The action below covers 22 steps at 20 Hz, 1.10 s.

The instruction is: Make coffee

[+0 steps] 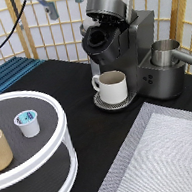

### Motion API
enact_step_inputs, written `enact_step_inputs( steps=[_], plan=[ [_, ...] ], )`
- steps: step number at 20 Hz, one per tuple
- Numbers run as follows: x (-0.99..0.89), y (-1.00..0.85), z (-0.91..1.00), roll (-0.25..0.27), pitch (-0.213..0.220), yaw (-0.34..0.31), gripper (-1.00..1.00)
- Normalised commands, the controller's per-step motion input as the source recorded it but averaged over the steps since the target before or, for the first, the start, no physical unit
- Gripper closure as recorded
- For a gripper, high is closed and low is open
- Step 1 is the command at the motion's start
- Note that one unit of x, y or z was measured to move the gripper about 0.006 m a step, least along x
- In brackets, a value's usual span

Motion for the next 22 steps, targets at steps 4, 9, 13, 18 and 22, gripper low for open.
enact_step_inputs(
  steps=[4, 9, 13, 18, 22],
  plan=[
    [-0.40, -0.32, -0.20, -0.009, -0.008, -0.262, -1.00],
    [-0.20, -0.26, -0.22, 0.000, -0.049, -0.307, -1.00],
    [-0.09, -0.23, -0.28, -0.036, -0.089, -0.310, -1.00],
    [-0.02, -0.16, -0.18, -0.104, -0.074, -0.306, -1.00],
    [-0.01, -0.10, -0.07, -0.185, -0.017, -0.282, -1.00]
  ],
)
